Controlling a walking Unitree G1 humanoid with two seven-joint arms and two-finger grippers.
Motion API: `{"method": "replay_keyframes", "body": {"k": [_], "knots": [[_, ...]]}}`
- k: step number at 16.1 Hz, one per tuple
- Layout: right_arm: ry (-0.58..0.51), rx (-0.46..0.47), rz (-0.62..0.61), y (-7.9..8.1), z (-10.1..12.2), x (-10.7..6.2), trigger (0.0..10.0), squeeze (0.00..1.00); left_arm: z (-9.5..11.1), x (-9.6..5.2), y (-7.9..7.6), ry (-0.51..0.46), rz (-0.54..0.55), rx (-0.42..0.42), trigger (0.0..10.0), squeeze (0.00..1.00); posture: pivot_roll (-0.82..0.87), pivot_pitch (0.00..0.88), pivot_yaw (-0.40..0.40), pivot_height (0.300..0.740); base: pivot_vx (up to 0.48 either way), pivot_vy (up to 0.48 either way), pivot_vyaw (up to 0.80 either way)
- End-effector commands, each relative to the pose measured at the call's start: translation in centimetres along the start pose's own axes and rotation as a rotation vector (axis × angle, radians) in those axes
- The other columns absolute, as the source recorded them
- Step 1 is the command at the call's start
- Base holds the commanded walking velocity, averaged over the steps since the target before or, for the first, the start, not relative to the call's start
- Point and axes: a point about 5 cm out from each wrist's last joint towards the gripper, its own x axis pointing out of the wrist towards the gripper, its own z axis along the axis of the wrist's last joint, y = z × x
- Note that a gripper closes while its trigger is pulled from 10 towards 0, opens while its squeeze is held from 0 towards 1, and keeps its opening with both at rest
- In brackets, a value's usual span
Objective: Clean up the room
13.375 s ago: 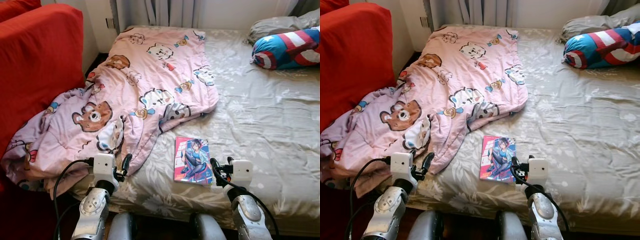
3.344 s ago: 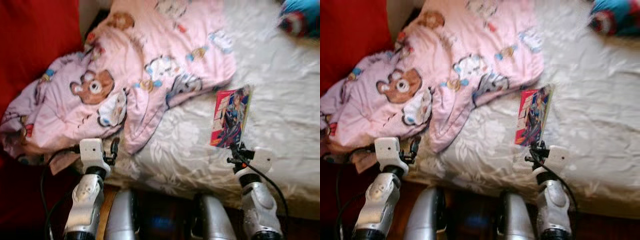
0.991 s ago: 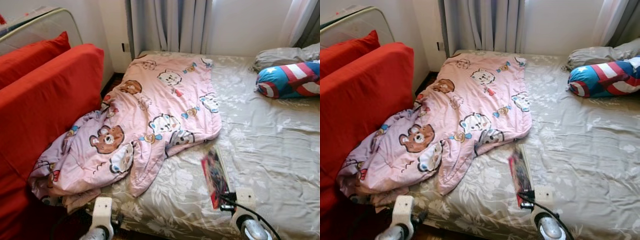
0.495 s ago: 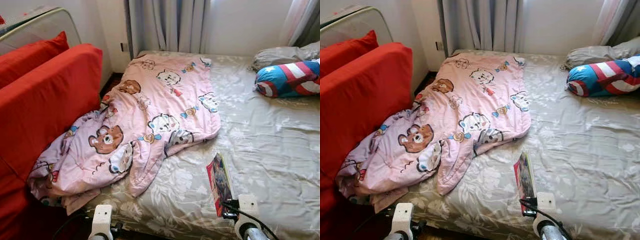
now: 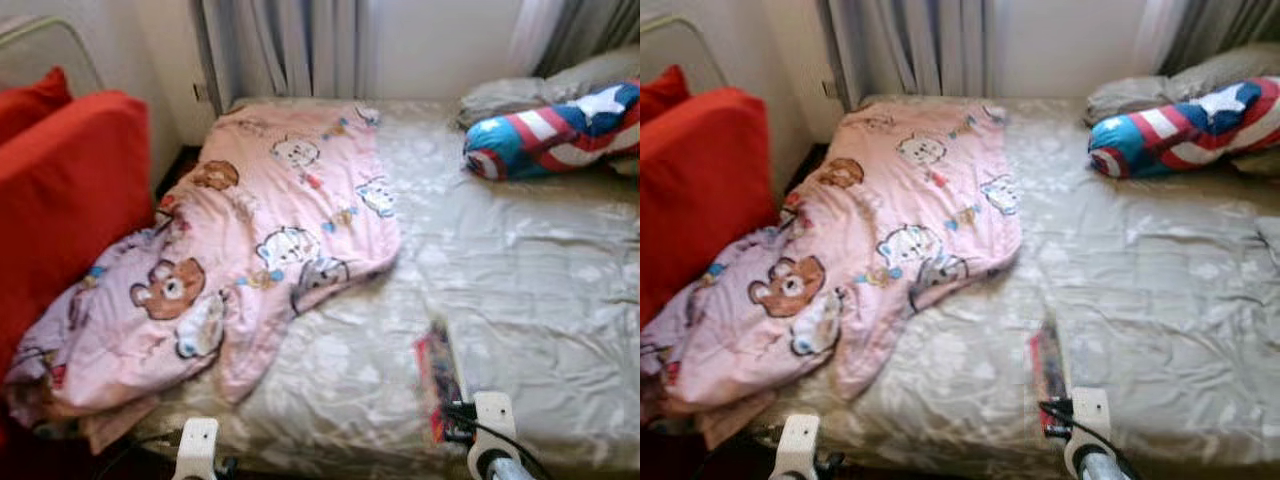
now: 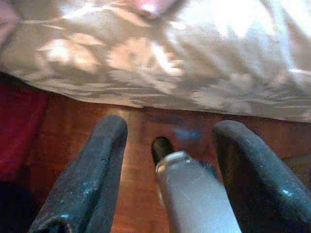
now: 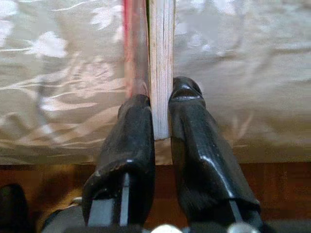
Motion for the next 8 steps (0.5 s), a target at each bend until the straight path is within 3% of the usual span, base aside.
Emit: {"method": "replay_keyframes", "body": {"k": [1, 3, 6, 8], "knots": [[-0.037, 0.002, -0.004, 0.09, 0.9, 0.27, 10.0, 0.0, -0.84, -0.25, 0.37, 0.026, 0.016, 0.002, 10.0, 0.0, 0.01, 0.106, -0.015, 0.74, 0.0, -0.428, 0.0], [-0.026, 0.011, -0.01, 0.02, 0.98, 0.35, 10.0, 0.0, -0.94, -0.28, 0.34, 0.028, 0.016, 0.002, 10.0, 0.0, 0.01, 0.104, -0.014, 0.74, 0.0, -0.428, -0.21], [-0.031, 0.039, -0.014, -0.13, 1.04, 0.35, 10.0, 0.0, -1.06, -0.32, 0.31, 0.03, 0.015, 0.005, 10.0, 0.0, 0.01, 0.099, -0.016, 0.74, 0.0, -0.428, -0.69], [-0.03, 0.031, -0.021, -0.03, 0.95, 0.33, 10.0, 0.0, -1.1, -0.33, 0.32, 0.03, 0.017, 0.005, 10.0, 0.0, 0.01, 0.093, -0.016, 0.74, 0.0, -0.426, 0.0]]}}
